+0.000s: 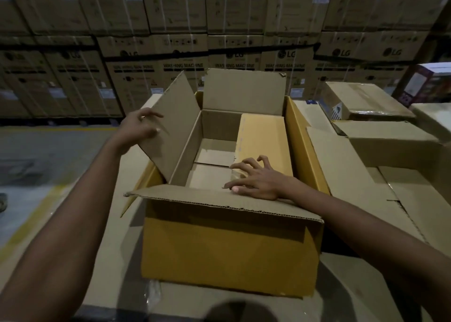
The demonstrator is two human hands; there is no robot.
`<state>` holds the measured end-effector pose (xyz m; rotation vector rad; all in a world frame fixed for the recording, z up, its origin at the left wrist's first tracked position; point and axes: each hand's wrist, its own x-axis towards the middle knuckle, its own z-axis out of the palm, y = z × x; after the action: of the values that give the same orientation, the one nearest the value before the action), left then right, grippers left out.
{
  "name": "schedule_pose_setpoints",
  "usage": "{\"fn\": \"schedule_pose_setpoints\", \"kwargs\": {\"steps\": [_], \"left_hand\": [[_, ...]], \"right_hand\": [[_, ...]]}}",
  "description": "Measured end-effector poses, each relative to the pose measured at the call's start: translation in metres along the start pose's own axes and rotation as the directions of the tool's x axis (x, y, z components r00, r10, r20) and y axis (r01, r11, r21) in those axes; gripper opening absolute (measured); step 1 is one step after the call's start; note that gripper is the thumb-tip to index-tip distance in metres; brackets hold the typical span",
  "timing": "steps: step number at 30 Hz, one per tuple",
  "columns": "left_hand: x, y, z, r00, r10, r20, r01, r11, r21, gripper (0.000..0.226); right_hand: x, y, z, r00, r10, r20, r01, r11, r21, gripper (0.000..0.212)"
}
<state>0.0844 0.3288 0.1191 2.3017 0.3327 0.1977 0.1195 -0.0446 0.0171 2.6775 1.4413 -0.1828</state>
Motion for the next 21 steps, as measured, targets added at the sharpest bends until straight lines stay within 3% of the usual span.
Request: {"fn": "schedule_pose_setpoints", "kwargs": {"steps": [3, 6, 8, 10, 12, 15, 18, 21], "left_hand": [[-0.005, 0.003, 0.005, 0.995, 0.028, -0.092, -0.034, 0.997, -0.073, 0.043], [-0.008, 0.017, 0.011, 0.981, 0.091, -0.174, -0.057, 0.98, 0.192, 0.038], [-0.011, 0.027, 0.016, 0.963, 0.168, -0.212, -0.076, 0.92, 0.384, 0.039], [-0.018, 0.037, 0.018, 0.945, 0.271, -0.184, -0.163, 0.876, 0.454, 0.041], [-0.022, 0.04, 0.018, 0.93, 0.338, -0.141, -0.246, 0.861, 0.445, 0.042], [-0.028, 0.041, 0.019, 0.894, 0.428, -0.134, -0.324, 0.823, 0.466, 0.041], [-0.027, 0.031, 0.019, 0.884, 0.438, -0.163, -0.306, 0.806, 0.506, 0.034], [-0.026, 0.014, 0.022, 0.927, 0.303, -0.224, -0.23, 0.926, 0.301, 0.028]], "right_hand": [[0.005, -0.002, -0.002, 1.0, -0.019, 0.012, 0.019, 0.999, -0.047, 0.053], [-0.002, 0.001, -0.016, 0.997, 0.003, -0.072, -0.006, 0.999, -0.044, 0.054], [-0.016, 0.01, -0.032, 0.979, 0.089, -0.184, -0.094, 0.995, -0.016, 0.061], [-0.041, 0.02, -0.044, 0.92, 0.207, -0.332, -0.19, 0.978, 0.081, 0.064], [-0.072, 0.03, -0.047, 0.799, 0.348, -0.491, -0.241, 0.932, 0.269, 0.056], [-0.12, 0.047, -0.036, 0.523, 0.548, -0.653, -0.245, 0.83, 0.501, 0.031], [-0.156, 0.061, -0.011, 0.314, 0.706, -0.635, -0.283, 0.708, 0.647, 0.02], [-0.169, 0.059, 0.01, 0.187, 0.801, -0.569, -0.265, 0.599, 0.756, 0.028]]}}
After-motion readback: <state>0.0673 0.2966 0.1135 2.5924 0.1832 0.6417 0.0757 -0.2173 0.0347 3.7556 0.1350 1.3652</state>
